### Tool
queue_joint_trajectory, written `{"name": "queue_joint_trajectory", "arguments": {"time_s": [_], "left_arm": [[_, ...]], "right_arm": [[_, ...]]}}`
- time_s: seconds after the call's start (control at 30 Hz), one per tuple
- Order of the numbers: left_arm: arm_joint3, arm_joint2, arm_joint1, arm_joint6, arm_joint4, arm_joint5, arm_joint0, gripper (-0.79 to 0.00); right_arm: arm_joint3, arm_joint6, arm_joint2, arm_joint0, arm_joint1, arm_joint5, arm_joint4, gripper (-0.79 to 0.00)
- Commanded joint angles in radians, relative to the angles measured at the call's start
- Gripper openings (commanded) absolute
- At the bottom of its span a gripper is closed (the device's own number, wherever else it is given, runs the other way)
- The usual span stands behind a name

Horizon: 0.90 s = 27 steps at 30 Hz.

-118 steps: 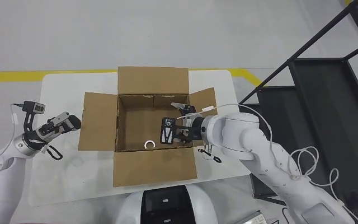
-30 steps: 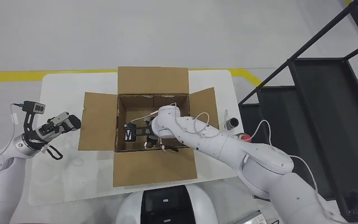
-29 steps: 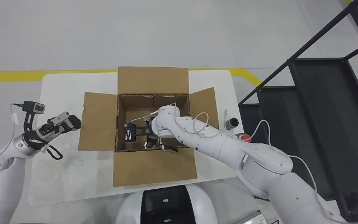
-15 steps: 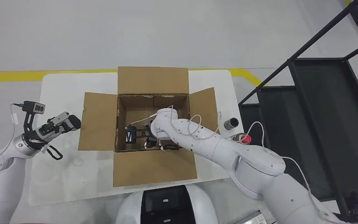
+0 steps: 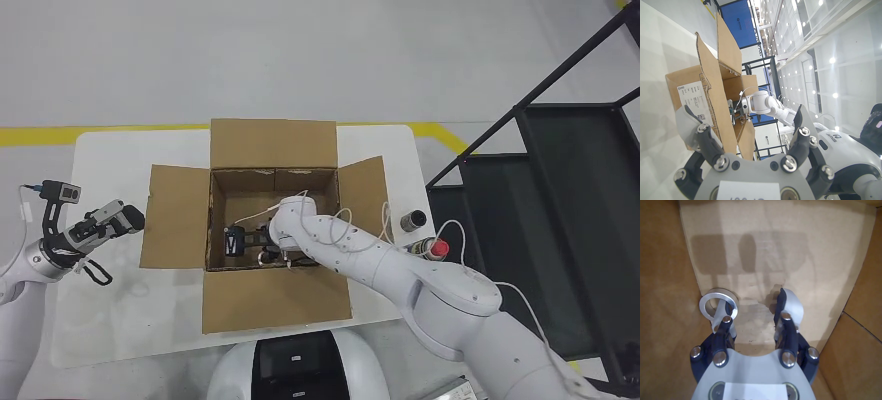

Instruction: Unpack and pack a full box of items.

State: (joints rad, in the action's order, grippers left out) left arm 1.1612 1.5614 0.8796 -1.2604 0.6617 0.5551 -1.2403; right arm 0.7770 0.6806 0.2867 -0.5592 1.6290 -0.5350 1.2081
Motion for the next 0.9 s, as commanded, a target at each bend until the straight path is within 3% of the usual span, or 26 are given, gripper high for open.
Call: {"name": "queue_joint_trajectory", "arguments": {"time_s": [0.0,0.2,0.87], "left_arm": [[0.0,0.0,0.0,0.0,0.0,0.0,0.0,0.0],[0.0,0.0,0.0,0.0,0.0,0.0,0.0,0.0],[0.0,0.0,0.0,0.0,0.0,0.0,0.0,0.0]], "right_arm": [[-0.004,-0.004,0.001,-0.001,0.004,0.007,0.011,-0.502],[0.018,0.004,0.018,-0.001,0.004,0.033,0.047,-0.785],[0.243,0.111,0.147,-0.07,-0.077,0.051,0.144,-0.785]]}}
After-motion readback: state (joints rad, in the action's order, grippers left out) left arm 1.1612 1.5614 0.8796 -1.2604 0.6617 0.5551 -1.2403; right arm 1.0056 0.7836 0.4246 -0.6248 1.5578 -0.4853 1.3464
